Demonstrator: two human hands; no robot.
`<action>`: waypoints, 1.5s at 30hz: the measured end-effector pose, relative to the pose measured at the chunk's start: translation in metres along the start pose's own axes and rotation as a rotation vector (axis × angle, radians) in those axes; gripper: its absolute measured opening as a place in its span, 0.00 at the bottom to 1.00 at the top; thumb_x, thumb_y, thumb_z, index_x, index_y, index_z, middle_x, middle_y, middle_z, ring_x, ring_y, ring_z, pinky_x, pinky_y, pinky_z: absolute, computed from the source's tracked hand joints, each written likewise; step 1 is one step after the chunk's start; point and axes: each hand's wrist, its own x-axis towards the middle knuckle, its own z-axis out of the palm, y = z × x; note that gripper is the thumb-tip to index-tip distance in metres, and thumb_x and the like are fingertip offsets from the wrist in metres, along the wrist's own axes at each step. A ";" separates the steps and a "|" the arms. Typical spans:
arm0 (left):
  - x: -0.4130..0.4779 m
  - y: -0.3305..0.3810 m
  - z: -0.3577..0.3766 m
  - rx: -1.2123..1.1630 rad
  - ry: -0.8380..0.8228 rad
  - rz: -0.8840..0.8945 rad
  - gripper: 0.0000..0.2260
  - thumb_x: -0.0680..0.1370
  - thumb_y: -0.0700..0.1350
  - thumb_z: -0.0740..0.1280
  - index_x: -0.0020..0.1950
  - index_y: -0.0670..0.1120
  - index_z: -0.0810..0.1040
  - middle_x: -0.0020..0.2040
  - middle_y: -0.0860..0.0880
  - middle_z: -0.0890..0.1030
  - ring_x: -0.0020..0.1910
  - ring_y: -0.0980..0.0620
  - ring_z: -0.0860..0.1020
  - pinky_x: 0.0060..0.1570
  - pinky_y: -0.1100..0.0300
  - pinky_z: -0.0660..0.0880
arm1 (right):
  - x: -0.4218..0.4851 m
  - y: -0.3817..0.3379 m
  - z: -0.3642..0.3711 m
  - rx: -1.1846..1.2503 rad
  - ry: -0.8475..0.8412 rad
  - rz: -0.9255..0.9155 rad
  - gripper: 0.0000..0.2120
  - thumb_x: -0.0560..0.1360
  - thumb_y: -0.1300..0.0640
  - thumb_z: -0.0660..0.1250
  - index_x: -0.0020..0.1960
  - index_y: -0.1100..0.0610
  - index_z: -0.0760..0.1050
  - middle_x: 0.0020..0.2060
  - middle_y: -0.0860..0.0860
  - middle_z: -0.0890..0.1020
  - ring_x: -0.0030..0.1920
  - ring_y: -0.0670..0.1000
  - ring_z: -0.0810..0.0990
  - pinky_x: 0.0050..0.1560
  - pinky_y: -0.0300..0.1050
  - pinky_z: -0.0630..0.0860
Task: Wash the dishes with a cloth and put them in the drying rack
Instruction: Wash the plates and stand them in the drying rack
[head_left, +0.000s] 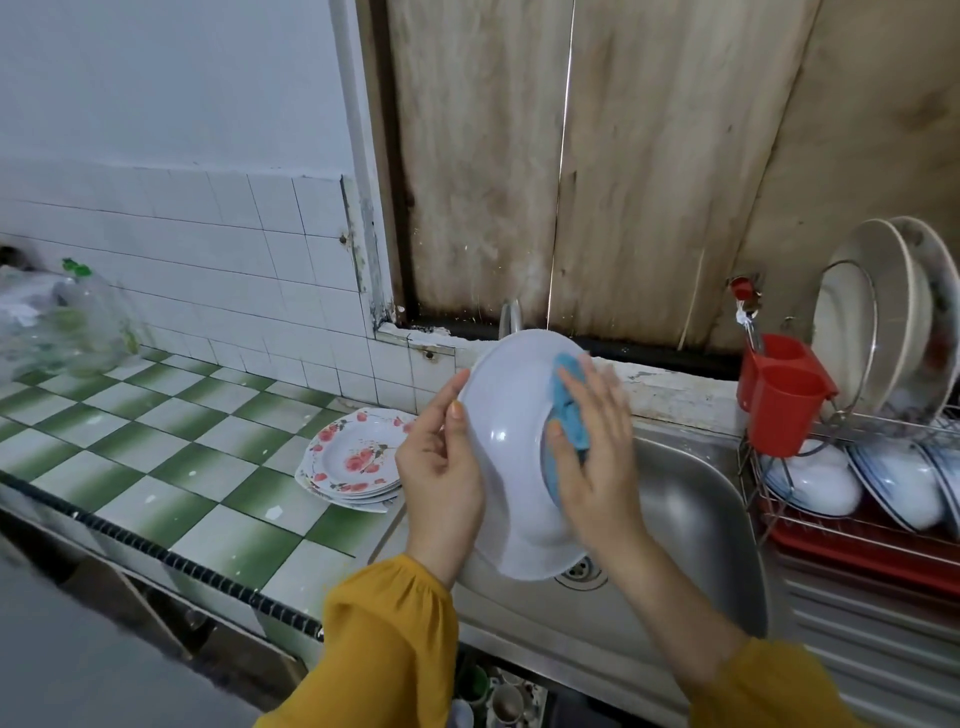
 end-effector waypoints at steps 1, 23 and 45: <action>-0.001 0.000 0.001 -0.008 0.021 0.004 0.13 0.83 0.41 0.58 0.58 0.56 0.79 0.58 0.45 0.82 0.60 0.48 0.80 0.62 0.49 0.76 | -0.008 -0.004 0.002 -0.016 -0.067 -0.113 0.22 0.80 0.51 0.57 0.72 0.55 0.68 0.75 0.51 0.64 0.78 0.55 0.56 0.77 0.51 0.51; 0.009 -0.019 0.022 -0.100 0.091 -0.087 0.12 0.83 0.41 0.59 0.58 0.54 0.79 0.59 0.47 0.82 0.60 0.48 0.80 0.64 0.49 0.75 | -0.047 0.076 -0.024 0.182 0.240 0.257 0.22 0.79 0.44 0.58 0.73 0.42 0.64 0.73 0.46 0.66 0.76 0.51 0.61 0.75 0.53 0.60; -0.036 -0.029 0.091 0.125 -0.374 0.123 0.14 0.82 0.35 0.60 0.65 0.48 0.75 0.55 0.64 0.77 0.56 0.74 0.74 0.55 0.77 0.69 | 0.027 0.046 -0.065 -0.048 0.231 0.324 0.20 0.81 0.51 0.58 0.68 0.60 0.72 0.63 0.53 0.77 0.65 0.52 0.73 0.67 0.45 0.68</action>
